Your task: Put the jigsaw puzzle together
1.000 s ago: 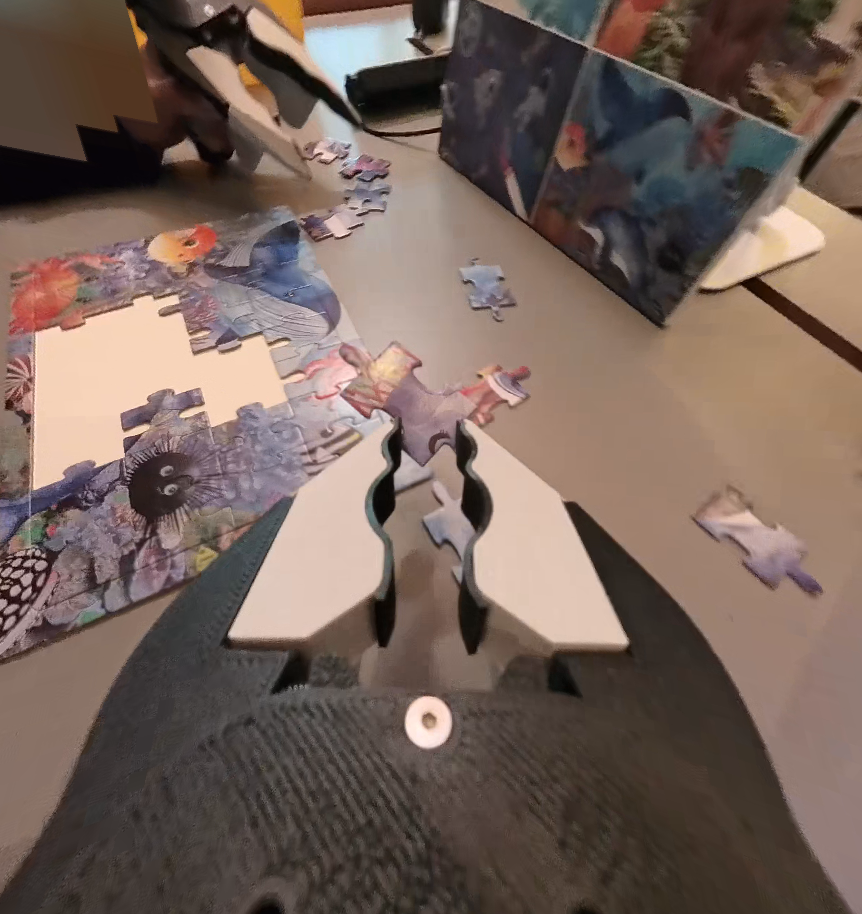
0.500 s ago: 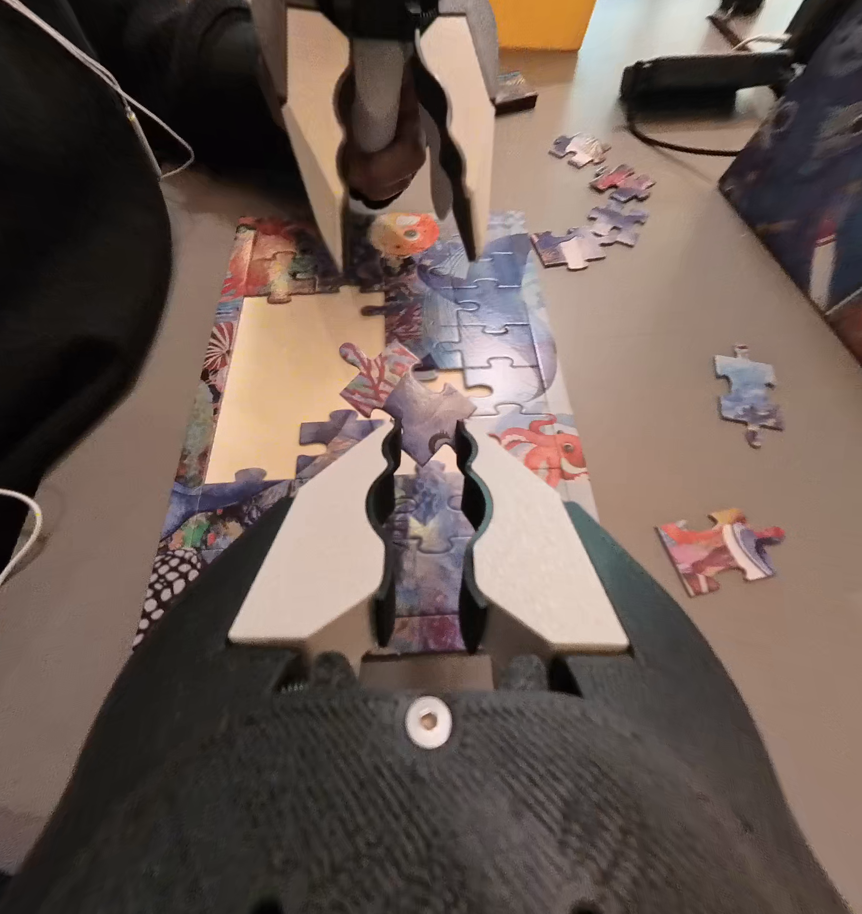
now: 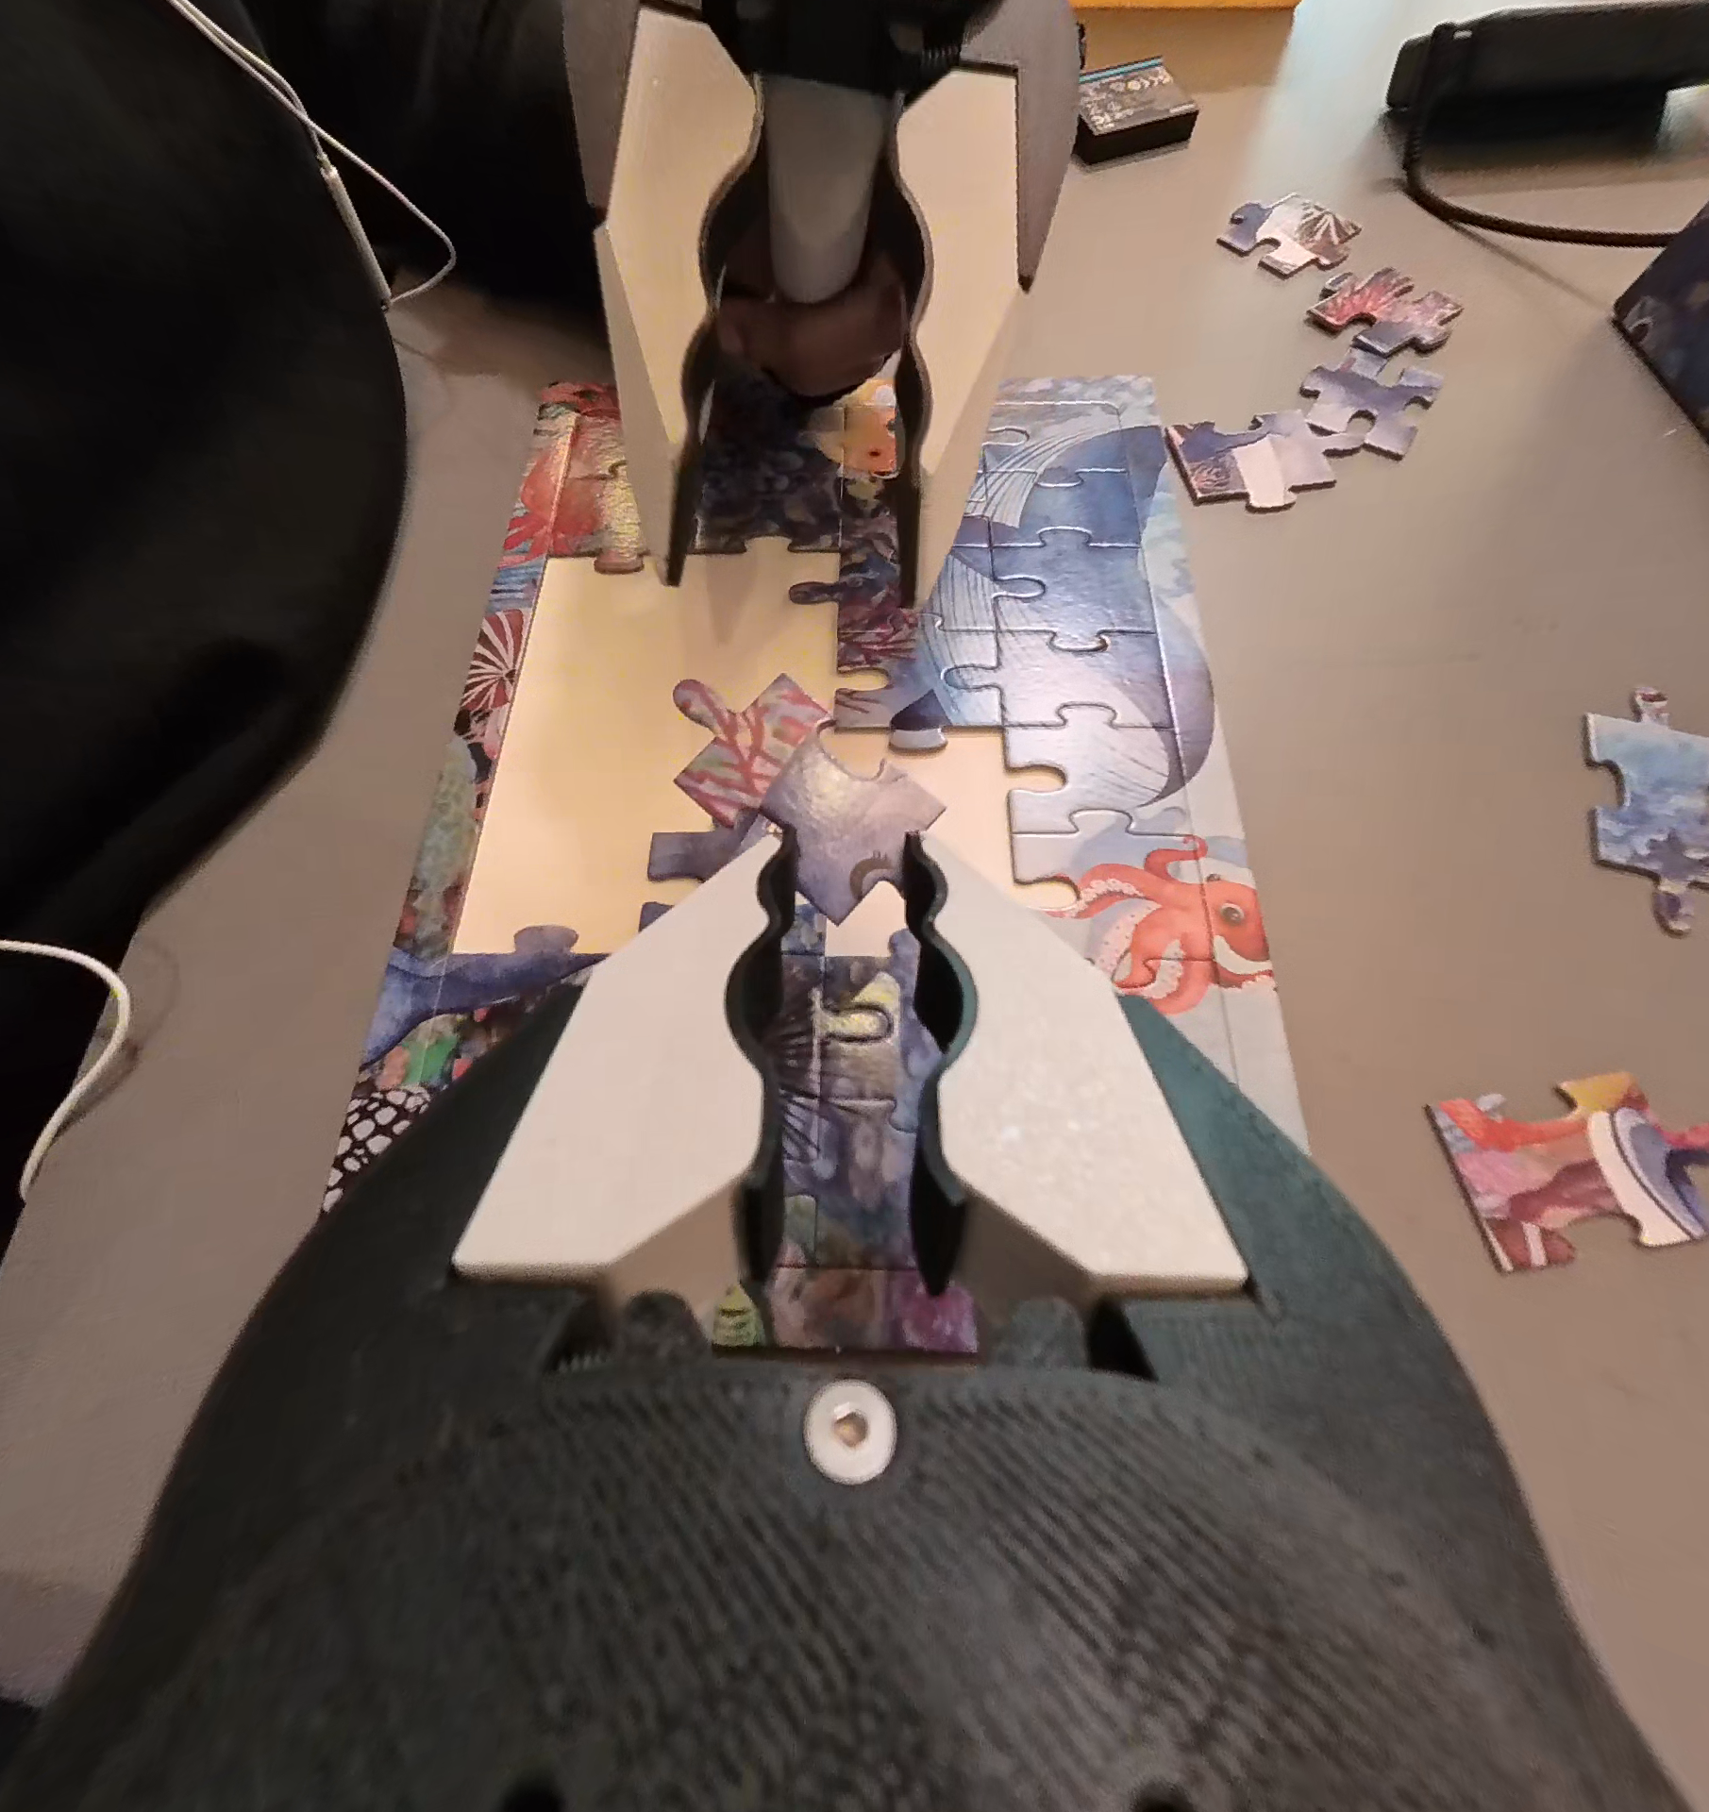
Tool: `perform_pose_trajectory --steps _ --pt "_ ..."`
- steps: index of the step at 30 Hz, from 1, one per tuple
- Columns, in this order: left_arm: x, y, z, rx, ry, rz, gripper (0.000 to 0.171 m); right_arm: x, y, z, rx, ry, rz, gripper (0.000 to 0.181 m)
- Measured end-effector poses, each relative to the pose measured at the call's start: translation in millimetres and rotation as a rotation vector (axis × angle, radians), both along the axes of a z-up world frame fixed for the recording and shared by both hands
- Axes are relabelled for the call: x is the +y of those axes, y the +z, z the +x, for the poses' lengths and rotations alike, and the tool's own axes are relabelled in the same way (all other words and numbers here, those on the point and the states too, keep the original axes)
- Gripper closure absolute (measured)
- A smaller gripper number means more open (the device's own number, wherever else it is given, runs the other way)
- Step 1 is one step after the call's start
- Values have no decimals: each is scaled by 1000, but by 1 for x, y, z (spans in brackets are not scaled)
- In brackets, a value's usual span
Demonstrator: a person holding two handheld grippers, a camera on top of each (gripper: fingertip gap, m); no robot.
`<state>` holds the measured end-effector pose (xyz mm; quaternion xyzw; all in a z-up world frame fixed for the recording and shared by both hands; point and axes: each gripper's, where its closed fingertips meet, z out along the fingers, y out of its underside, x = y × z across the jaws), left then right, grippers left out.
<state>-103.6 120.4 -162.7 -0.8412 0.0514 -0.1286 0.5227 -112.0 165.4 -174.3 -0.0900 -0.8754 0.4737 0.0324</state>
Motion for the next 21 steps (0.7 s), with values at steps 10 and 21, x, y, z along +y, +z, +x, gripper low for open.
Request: perform_pose_trajectory --steps 10,21 --pt "-3 -5 -6 15 17 -19 127 2 -2 -3 -2 -13 6 161" --pt "-5 -7 -6 -23 14 -36 128 4 -2 -7 3 -33 1 161"
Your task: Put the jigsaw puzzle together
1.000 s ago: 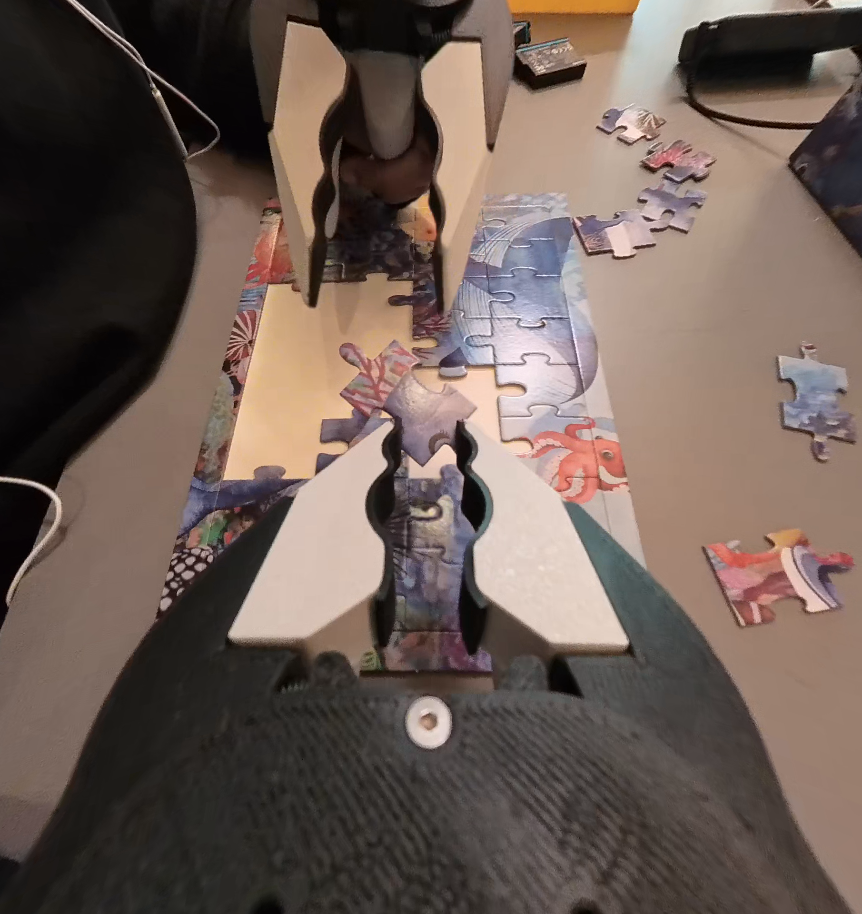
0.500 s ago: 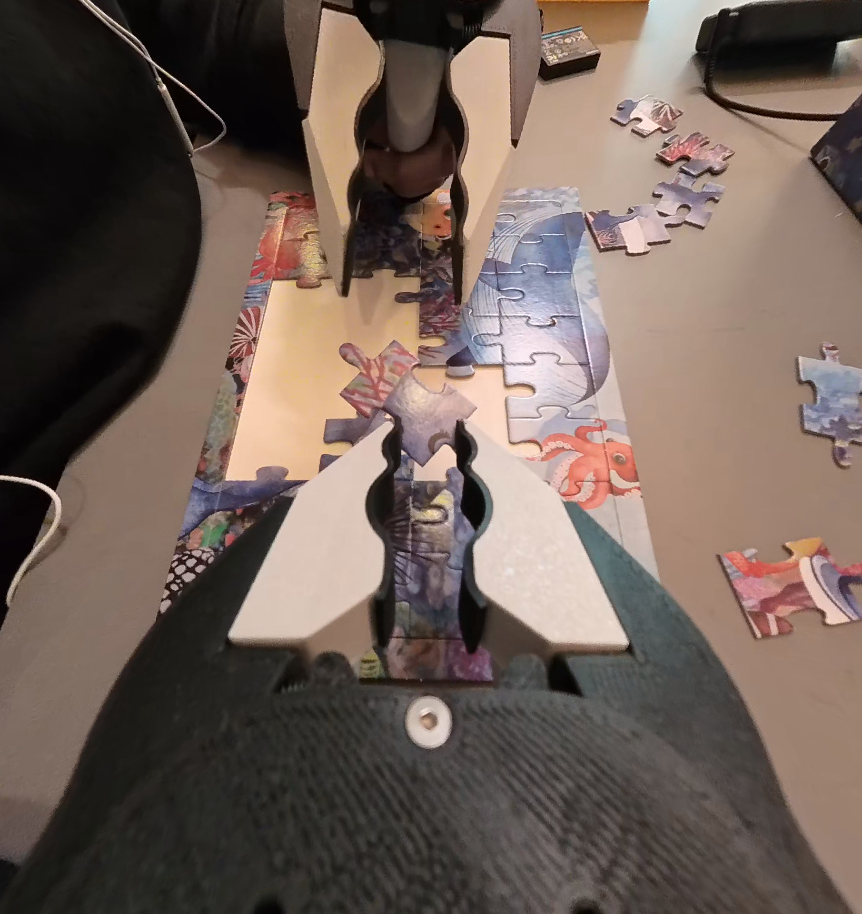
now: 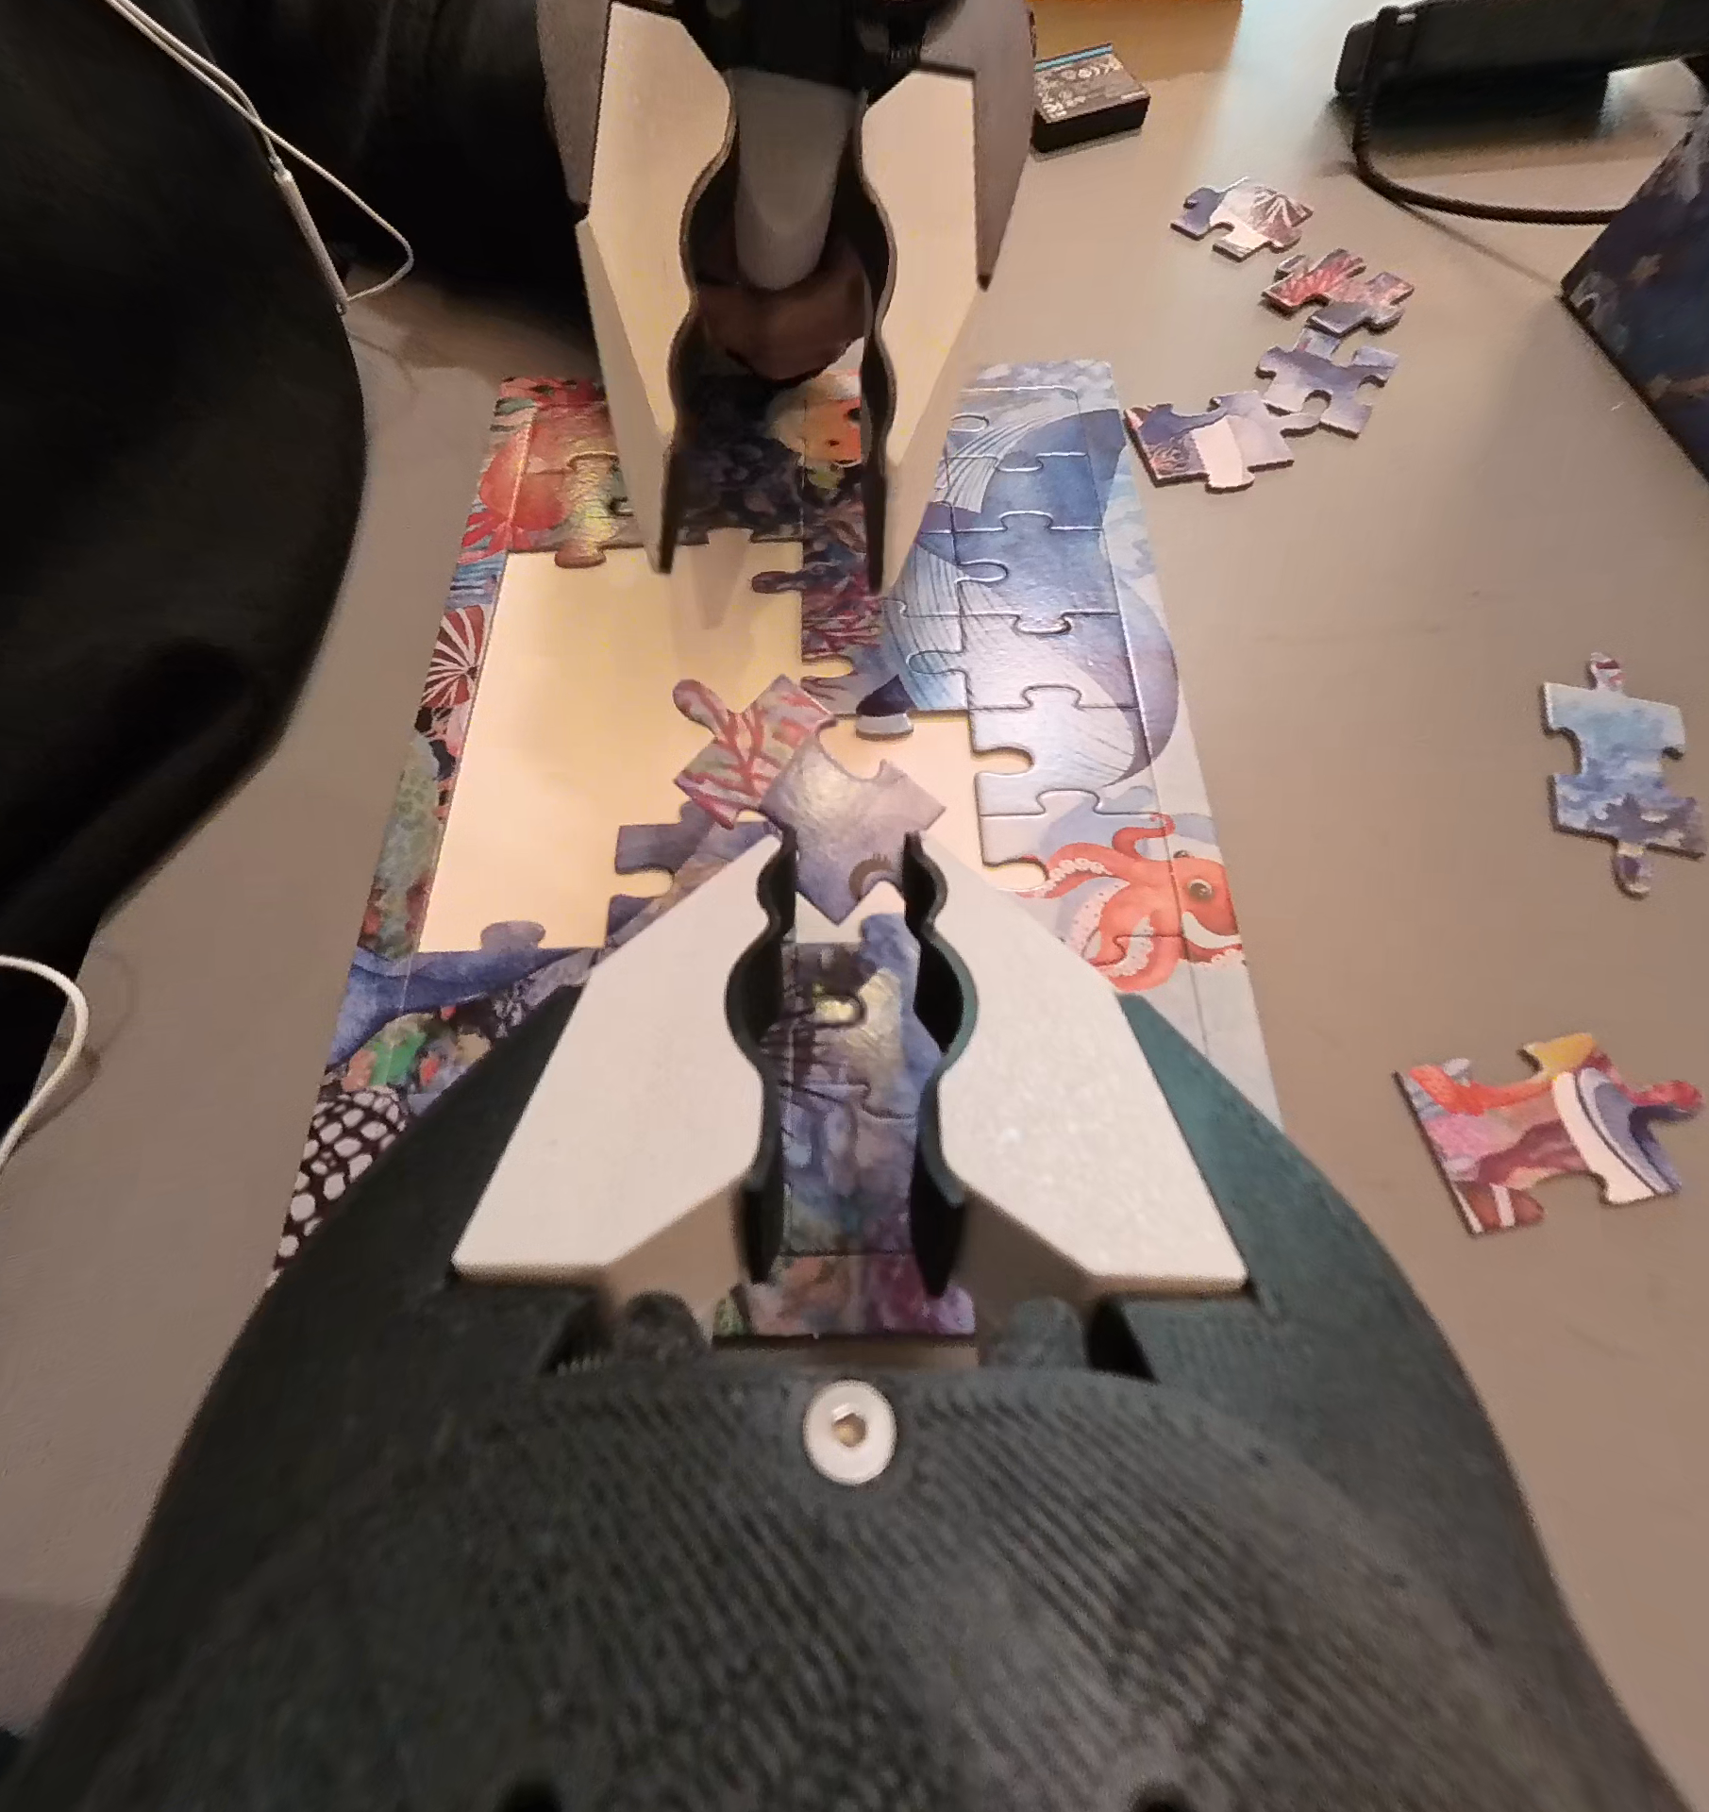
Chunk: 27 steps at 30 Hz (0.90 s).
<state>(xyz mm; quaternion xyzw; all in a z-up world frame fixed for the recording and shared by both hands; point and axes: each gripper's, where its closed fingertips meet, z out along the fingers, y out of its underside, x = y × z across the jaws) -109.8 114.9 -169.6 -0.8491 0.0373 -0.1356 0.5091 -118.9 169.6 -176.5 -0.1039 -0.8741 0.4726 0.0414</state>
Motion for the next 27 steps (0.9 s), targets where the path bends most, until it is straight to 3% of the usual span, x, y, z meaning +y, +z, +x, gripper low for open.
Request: perform_pose_trajectory --steps 7,15,27 --pt "4 -3 4 43 4 -18 129 0 3 -13 57 -59 -5 161" --pt "2 4 -11 32 68 18 130 29 20 -39 139 -221 -29 161" --pt "4 -2 -5 63 49 -8 130 40 17 -50 161 -293 4 161"
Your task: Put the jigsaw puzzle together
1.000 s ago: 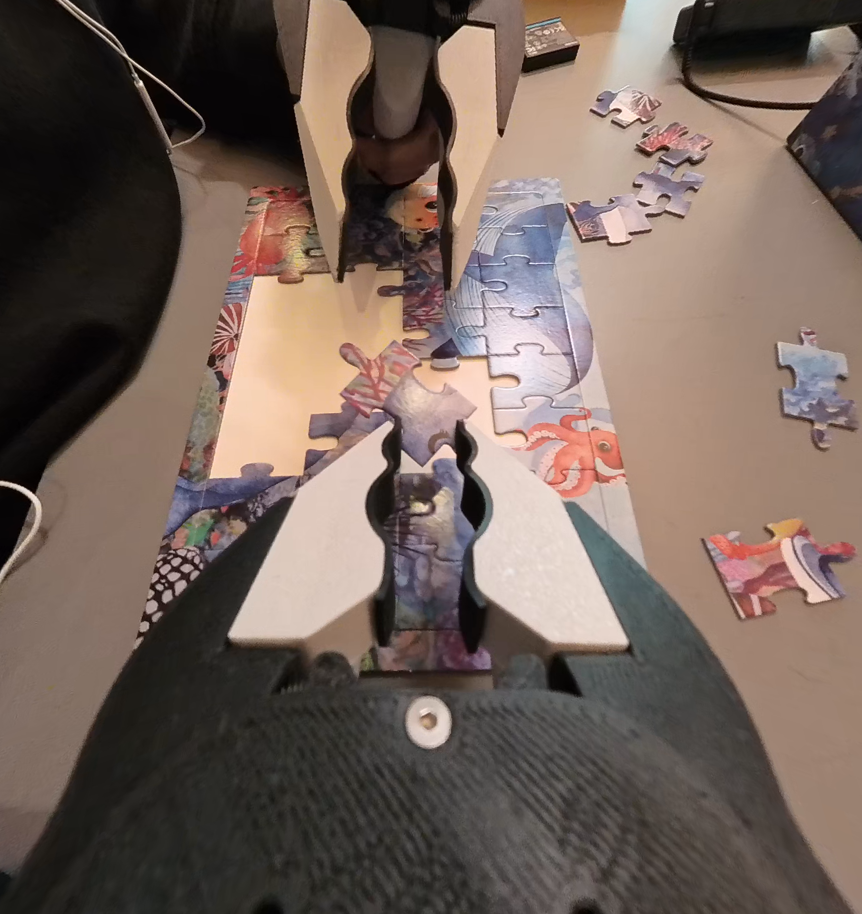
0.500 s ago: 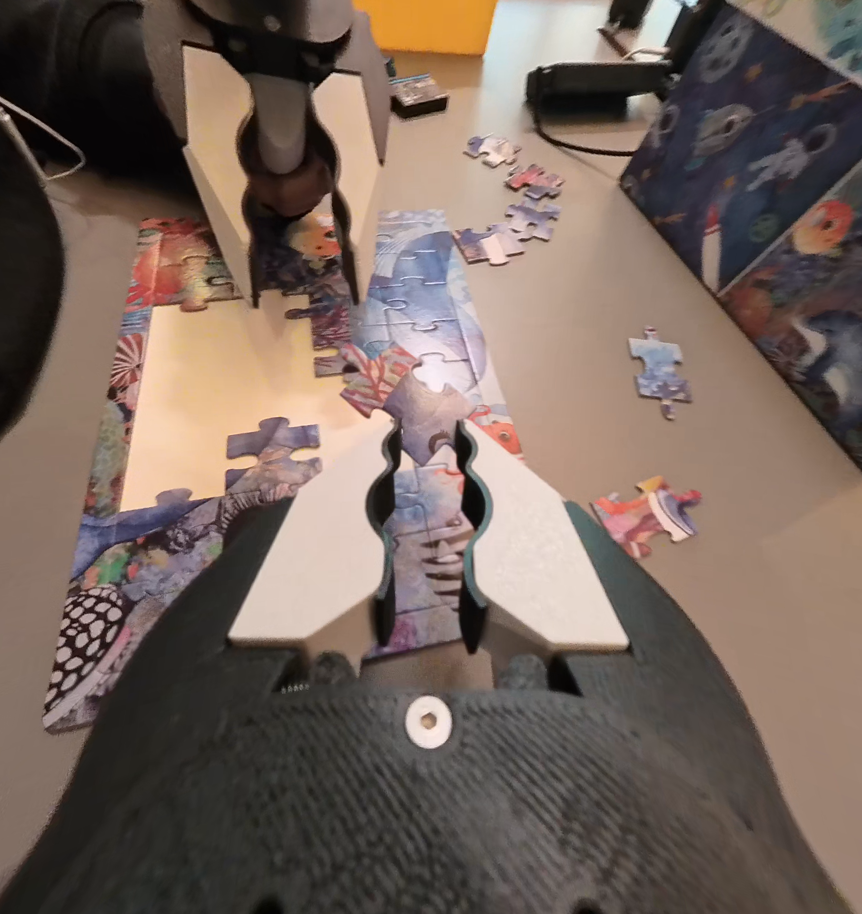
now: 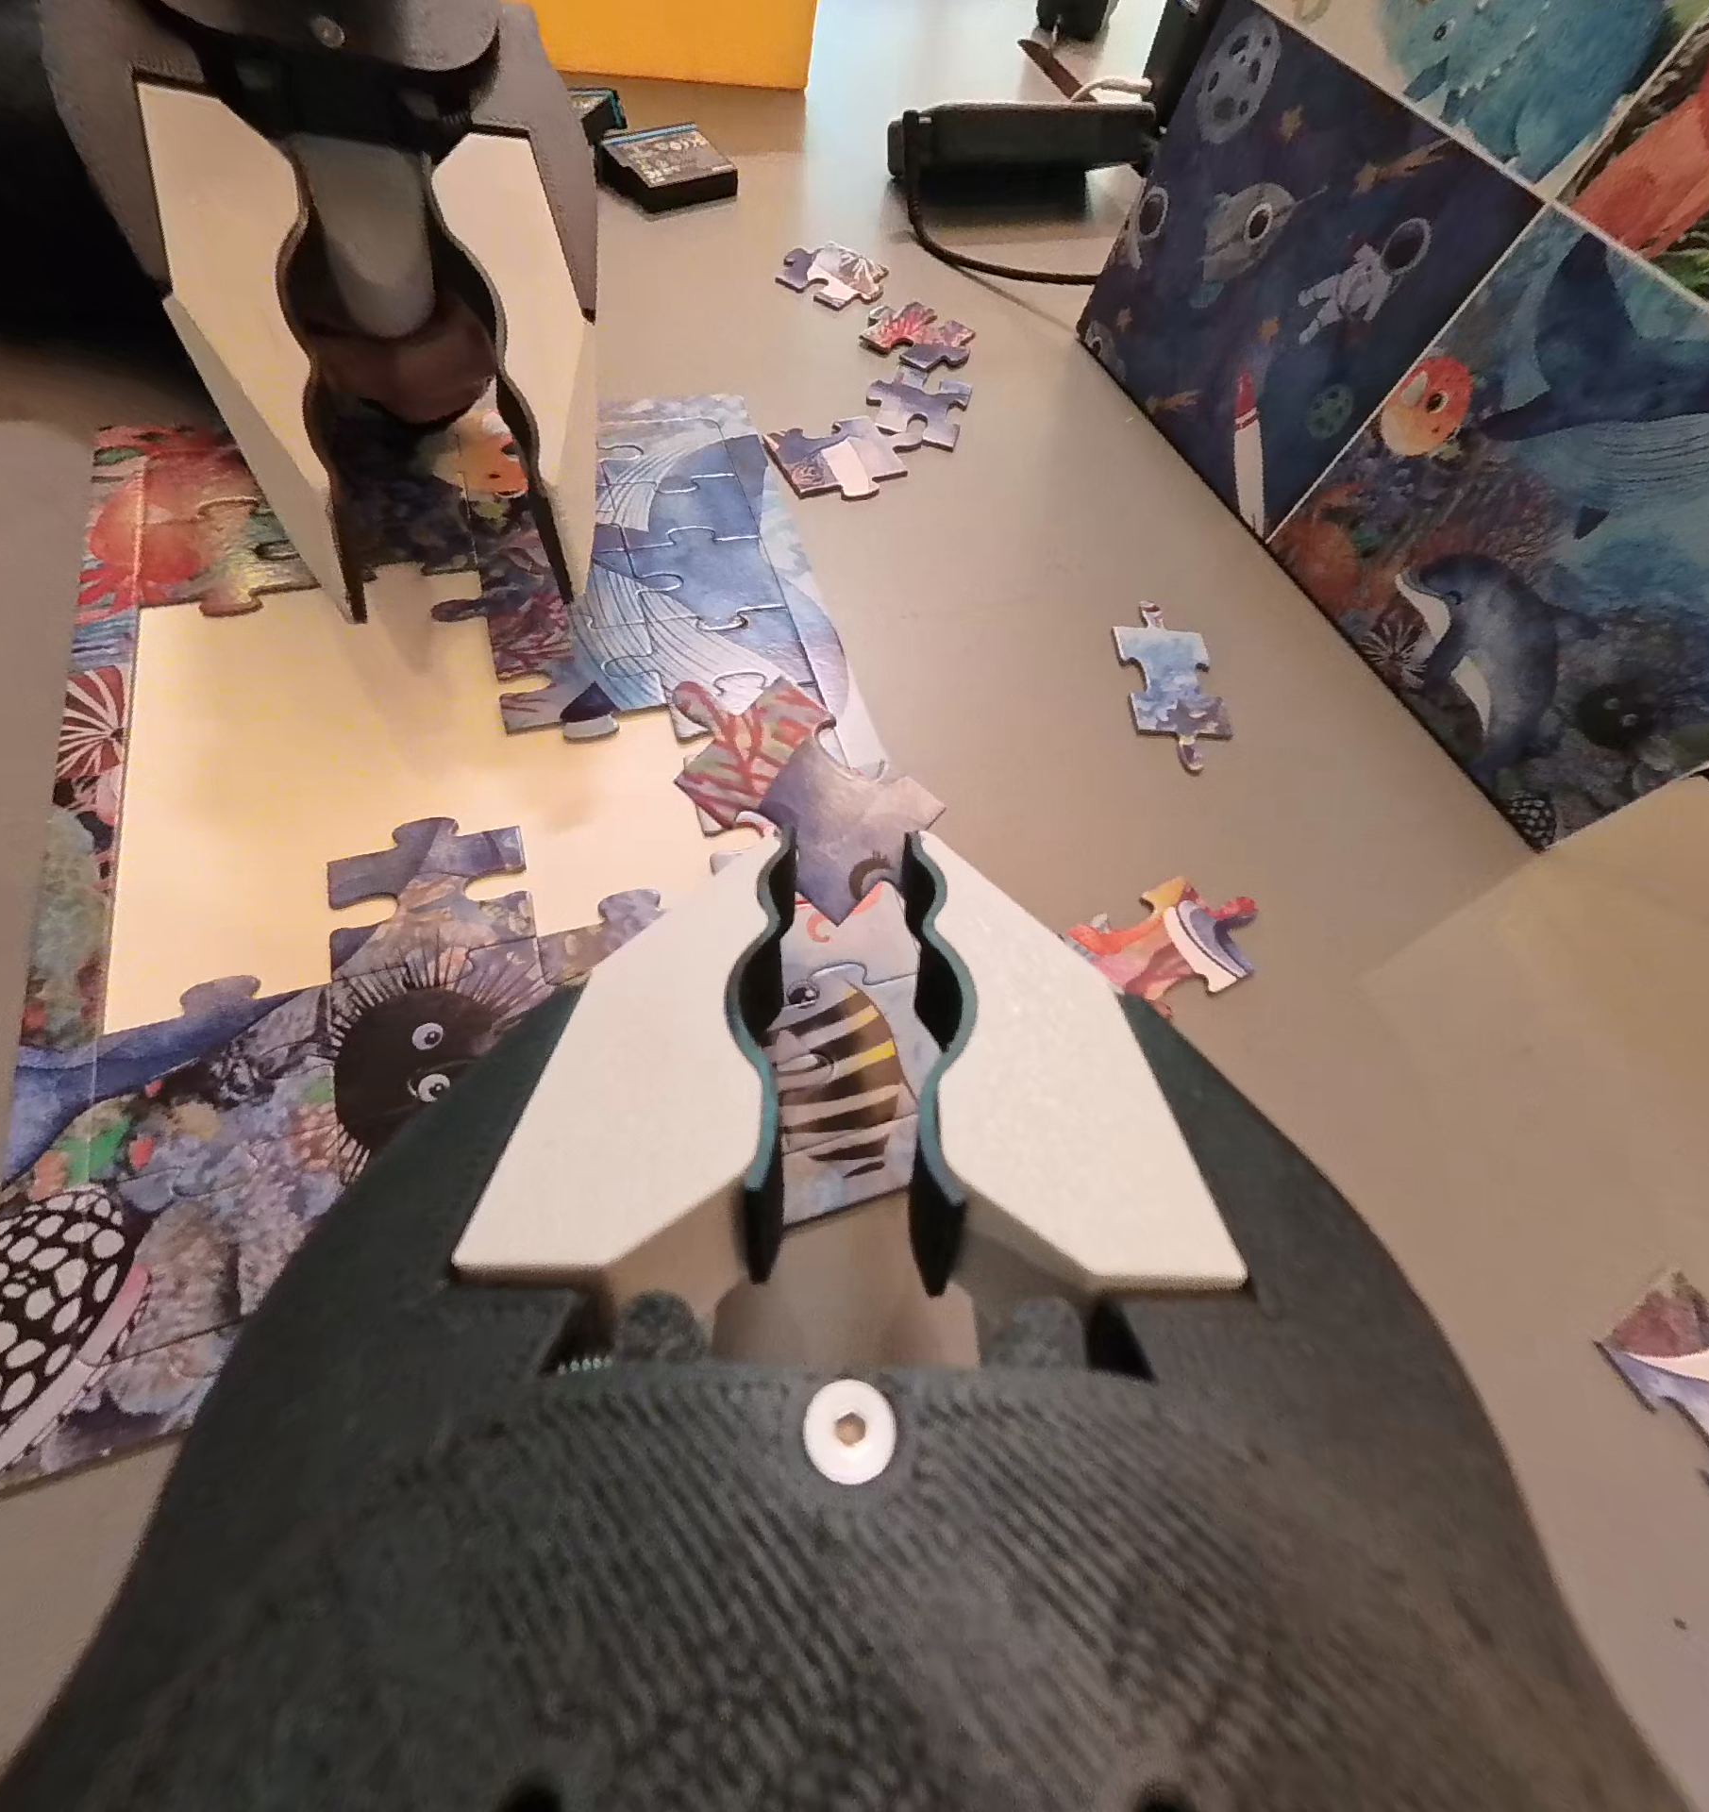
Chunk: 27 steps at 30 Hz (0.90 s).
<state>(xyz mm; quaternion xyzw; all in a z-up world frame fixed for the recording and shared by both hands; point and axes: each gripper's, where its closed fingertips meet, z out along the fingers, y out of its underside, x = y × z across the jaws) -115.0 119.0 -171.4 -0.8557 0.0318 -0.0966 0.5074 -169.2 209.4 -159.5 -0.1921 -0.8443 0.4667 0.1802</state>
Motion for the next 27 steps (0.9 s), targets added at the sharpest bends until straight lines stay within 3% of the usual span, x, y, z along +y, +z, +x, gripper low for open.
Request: perform_pose_trajectory --steps 9,14,19,23,27 --pt "0 1 -2 -8 7 6 130 -8 -8 6 -18 42 28 161" --pt "0 -1 0 -2 1 -5 129 -24 -15 36 -77 222 28 161" --pt "2 -3 4 8 -11 -21 129 -27 -28 43 -109 256 97 161" --pt "10 -1 11 -69 4 -18 129 -25 -32 44 -130 251 110 161" --pt "22 -4 17 -170 44 -48 117 -30 -29 46 -115 268 101 161"
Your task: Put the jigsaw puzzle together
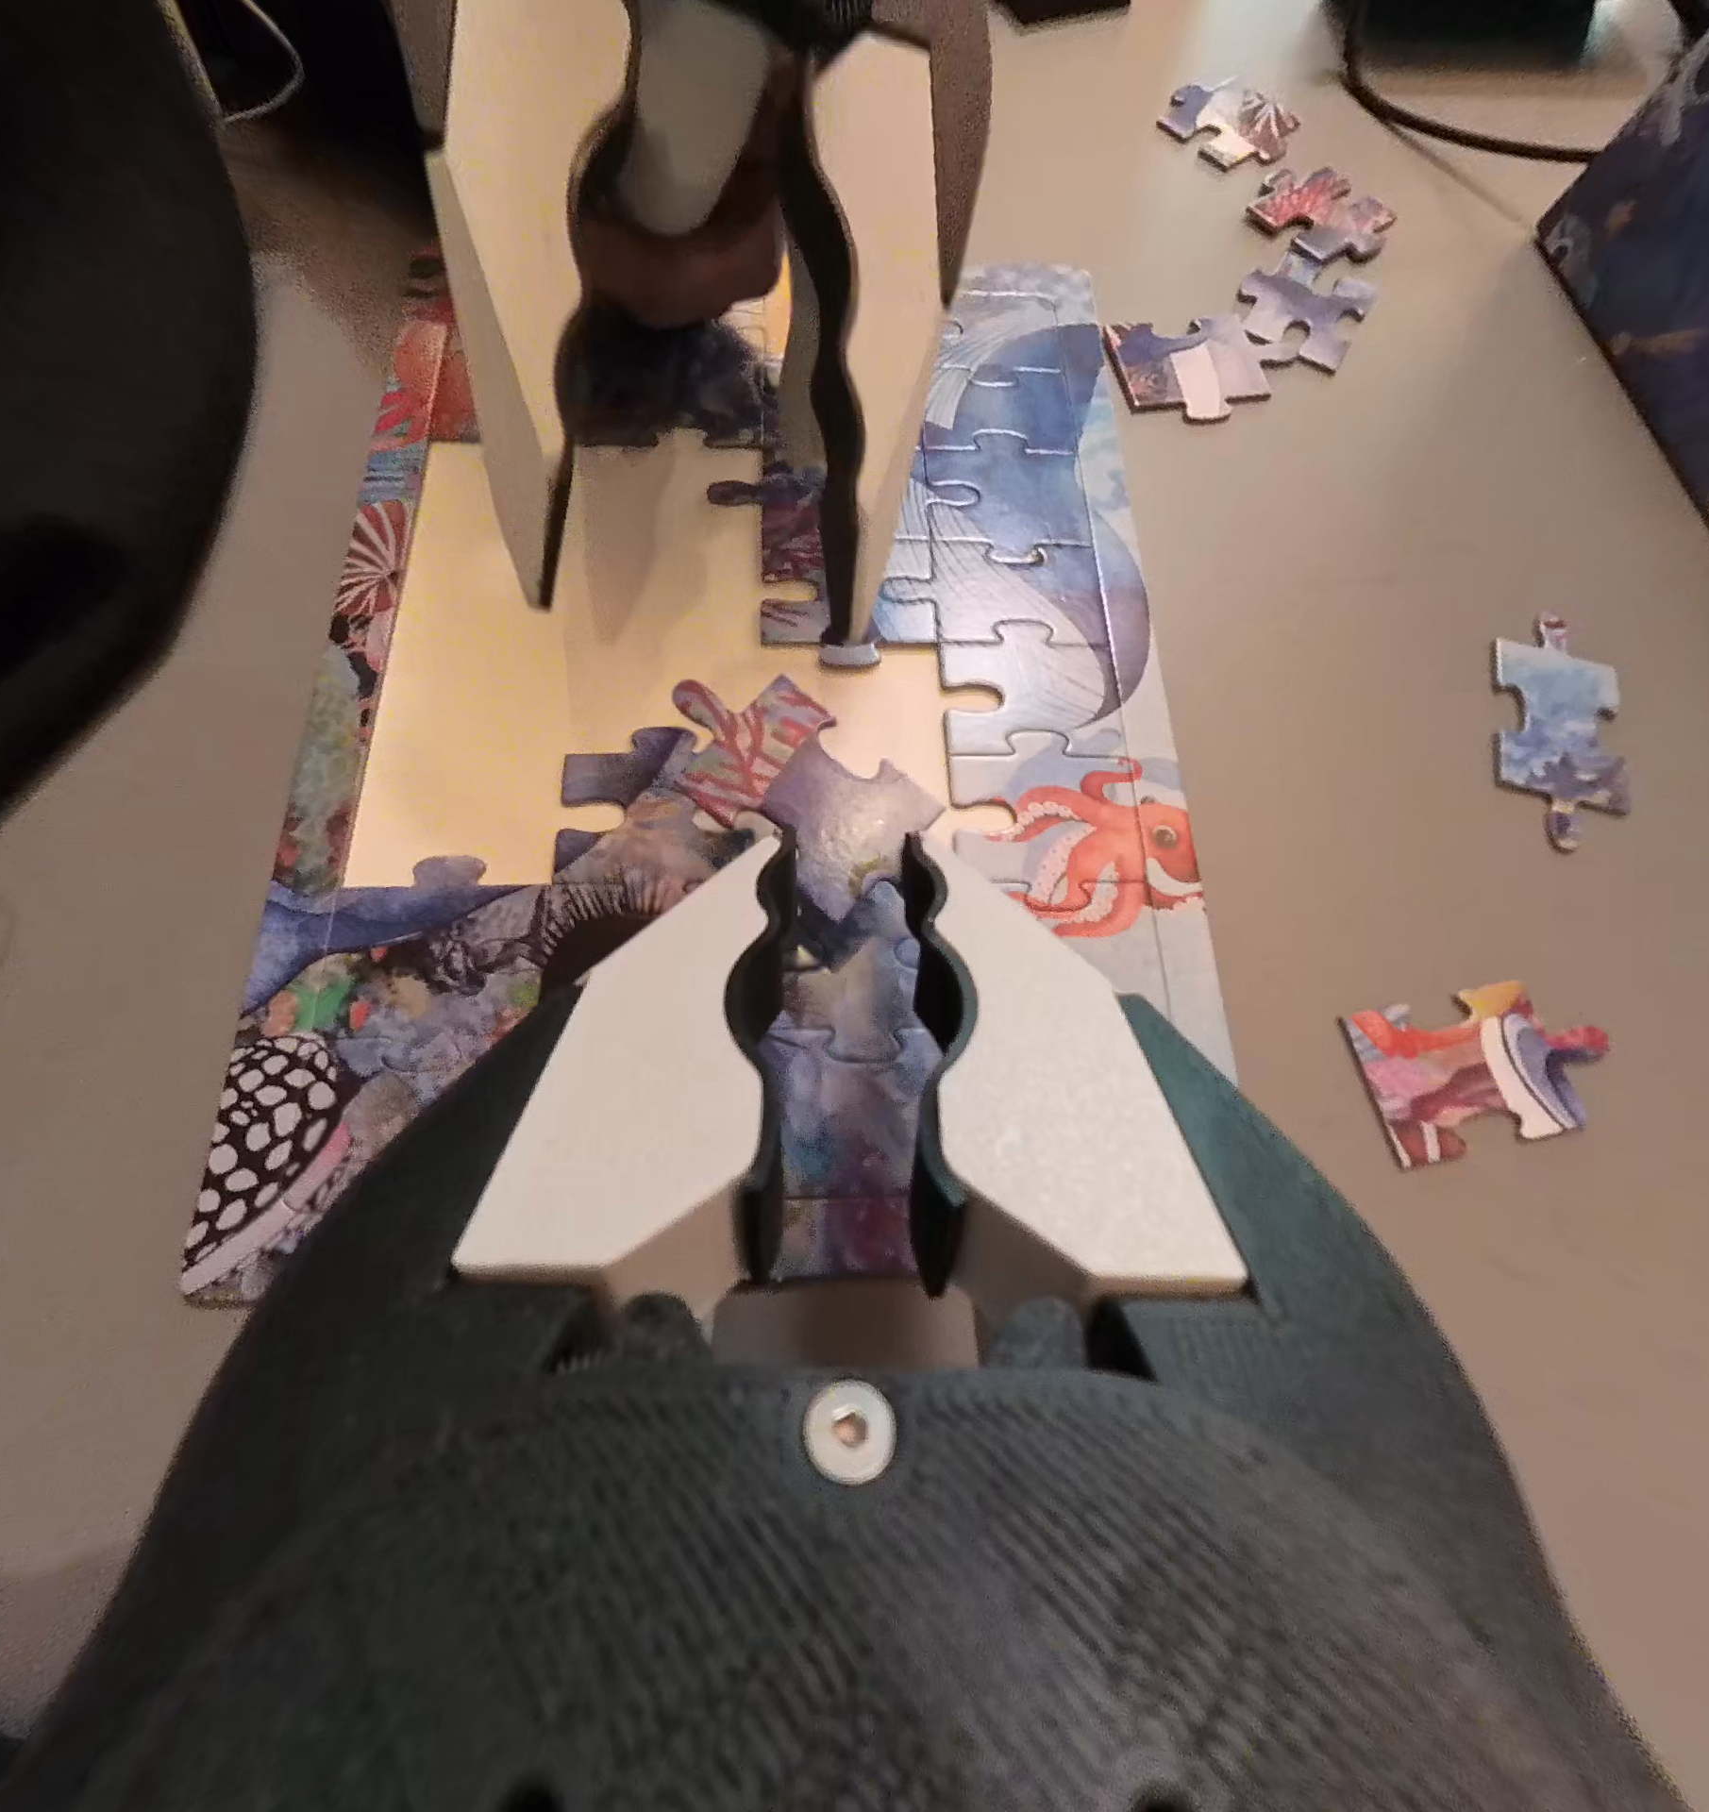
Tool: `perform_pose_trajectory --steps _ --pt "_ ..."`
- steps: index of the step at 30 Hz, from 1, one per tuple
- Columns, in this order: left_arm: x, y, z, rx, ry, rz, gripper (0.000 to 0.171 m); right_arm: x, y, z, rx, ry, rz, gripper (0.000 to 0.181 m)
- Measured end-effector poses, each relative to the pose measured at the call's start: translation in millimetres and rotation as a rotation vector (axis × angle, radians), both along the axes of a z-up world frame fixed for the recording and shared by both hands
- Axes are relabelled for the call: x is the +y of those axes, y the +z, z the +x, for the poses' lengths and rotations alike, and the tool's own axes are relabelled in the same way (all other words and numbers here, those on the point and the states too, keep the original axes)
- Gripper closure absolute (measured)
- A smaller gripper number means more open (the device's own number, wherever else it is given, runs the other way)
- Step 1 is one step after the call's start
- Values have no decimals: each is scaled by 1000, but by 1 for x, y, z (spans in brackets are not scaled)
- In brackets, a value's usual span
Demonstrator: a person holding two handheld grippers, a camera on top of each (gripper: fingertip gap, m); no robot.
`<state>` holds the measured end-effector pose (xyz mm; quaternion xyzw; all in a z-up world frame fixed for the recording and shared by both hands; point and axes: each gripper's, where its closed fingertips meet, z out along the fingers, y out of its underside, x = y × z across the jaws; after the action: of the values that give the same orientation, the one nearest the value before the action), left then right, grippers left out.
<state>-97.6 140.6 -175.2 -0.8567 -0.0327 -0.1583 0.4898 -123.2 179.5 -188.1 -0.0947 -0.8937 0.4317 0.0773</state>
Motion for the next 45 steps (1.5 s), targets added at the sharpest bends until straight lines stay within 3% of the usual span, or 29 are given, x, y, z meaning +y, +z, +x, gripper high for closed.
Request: perform_pose_trajectory --steps 11,13,19,30,37,45 --pt "9 -12 11 4 -8 -67 117 0 -1 1 13 -1 26 161" --pt "9 -12 13 11 -19 -70 118 1 -2 -1 24 -5 34 172" --pt "9 -13 13 10 -13 -75 118 4 -5 -3 21 -18 52 171" --pt "8 -13 12 -8 -6 -72 118 3 -8 3 -81 -14 31 153" --pt "8 -13 12 -16 -7 -71 118 -3 -15 9 -118 11 47 151" --pt "8 -12 11 -16 -6 -70 118 -2 -20 8 -112 6 78 168"
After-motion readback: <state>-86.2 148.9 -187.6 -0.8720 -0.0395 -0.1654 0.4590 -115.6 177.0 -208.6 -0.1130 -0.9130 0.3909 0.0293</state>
